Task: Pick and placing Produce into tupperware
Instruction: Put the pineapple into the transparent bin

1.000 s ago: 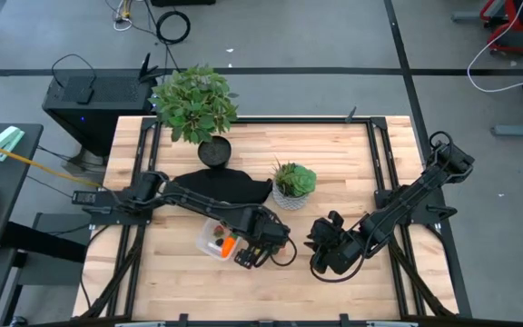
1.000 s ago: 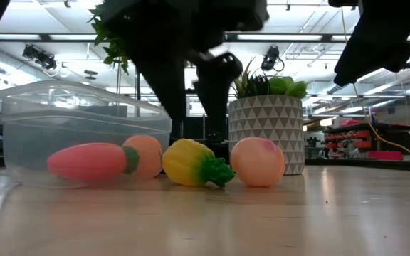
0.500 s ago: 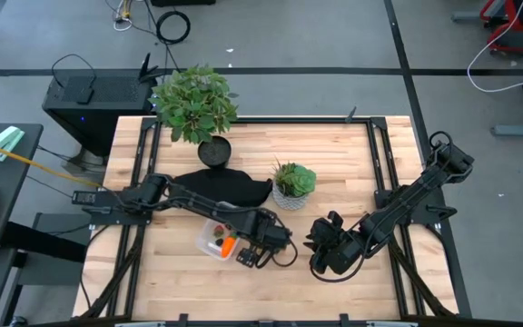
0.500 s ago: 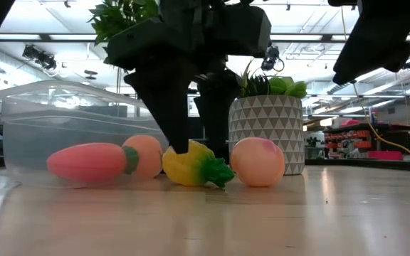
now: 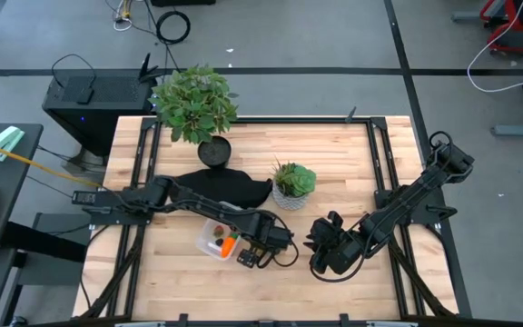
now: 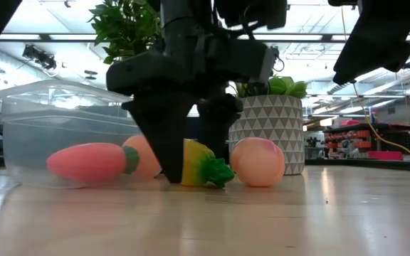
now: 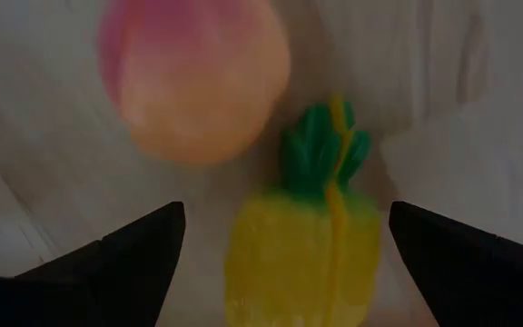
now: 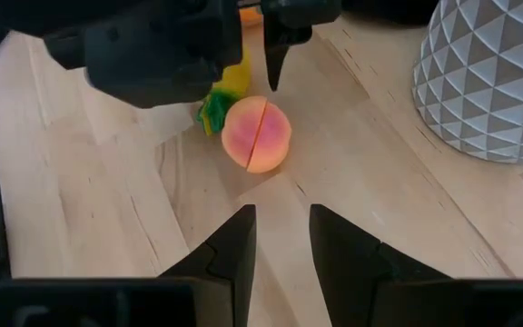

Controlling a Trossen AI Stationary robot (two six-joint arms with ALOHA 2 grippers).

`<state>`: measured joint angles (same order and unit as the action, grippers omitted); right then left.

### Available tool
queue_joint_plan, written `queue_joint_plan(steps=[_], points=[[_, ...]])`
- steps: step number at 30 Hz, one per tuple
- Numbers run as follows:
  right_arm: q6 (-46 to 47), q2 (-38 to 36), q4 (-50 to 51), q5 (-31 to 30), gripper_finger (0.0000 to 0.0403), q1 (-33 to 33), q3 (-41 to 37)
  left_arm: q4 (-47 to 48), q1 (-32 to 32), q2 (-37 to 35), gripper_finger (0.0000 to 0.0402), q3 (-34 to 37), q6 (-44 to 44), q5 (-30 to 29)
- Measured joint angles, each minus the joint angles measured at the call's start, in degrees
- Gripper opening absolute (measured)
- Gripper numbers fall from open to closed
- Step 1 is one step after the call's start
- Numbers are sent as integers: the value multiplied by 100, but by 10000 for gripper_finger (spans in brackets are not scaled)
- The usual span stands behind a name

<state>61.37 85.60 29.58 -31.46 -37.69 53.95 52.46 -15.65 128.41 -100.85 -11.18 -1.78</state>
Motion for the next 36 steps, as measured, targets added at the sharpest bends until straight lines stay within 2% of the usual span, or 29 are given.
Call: queue_joint_plan(steps=[7, 29, 36], points=[[0, 0, 18, 0, 112, 2, 0, 13, -1, 7, 386, 4, -45, -11], [-1, 0, 14, 0, 112, 2, 0, 14, -5, 7, 254, 4, 4, -11], [-1, 0, 14, 0, 112, 2, 0, 12, -5, 7, 238, 4, 6, -9]])
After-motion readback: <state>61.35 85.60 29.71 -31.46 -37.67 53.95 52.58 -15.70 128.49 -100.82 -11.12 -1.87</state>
